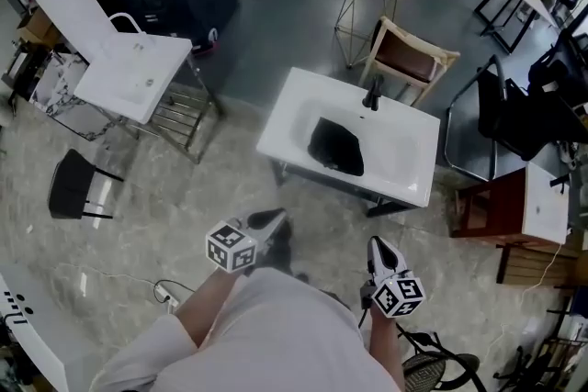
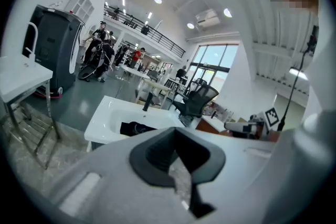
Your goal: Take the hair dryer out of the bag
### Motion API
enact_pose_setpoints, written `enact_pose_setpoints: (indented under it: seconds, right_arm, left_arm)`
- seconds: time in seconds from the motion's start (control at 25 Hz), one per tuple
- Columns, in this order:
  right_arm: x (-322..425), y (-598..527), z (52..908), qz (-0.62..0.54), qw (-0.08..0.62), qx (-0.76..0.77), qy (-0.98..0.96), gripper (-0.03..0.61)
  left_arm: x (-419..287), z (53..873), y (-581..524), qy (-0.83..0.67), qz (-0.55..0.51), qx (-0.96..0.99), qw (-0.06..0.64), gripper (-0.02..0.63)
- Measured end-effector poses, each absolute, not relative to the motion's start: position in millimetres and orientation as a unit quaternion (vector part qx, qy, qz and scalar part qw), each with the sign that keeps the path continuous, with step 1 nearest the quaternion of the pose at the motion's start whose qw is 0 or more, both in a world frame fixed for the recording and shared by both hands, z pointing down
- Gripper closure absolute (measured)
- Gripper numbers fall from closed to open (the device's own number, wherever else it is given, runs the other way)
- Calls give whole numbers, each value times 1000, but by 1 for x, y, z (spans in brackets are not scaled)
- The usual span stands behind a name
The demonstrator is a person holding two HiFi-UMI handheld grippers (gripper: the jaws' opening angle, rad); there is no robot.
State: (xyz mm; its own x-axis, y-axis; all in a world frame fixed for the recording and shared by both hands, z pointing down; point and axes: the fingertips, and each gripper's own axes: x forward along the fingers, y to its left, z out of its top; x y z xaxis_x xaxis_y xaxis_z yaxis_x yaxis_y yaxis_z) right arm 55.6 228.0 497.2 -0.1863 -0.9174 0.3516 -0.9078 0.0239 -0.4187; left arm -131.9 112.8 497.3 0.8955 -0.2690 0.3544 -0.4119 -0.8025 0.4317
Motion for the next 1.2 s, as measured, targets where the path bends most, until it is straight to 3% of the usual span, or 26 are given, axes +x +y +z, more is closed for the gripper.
enact_pose_setpoints:
  seconds: [0.56, 1.2]
  right_arm:
    - [47, 102, 495, -287, -6, -666, 689, 574]
    - [63, 27, 511, -303, -43, -670, 677, 574]
  left_arm:
    - [-106, 504, -13, -84, 148, 951, 259, 612]
    - [-83, 541, -66, -44, 192, 937, 289, 612]
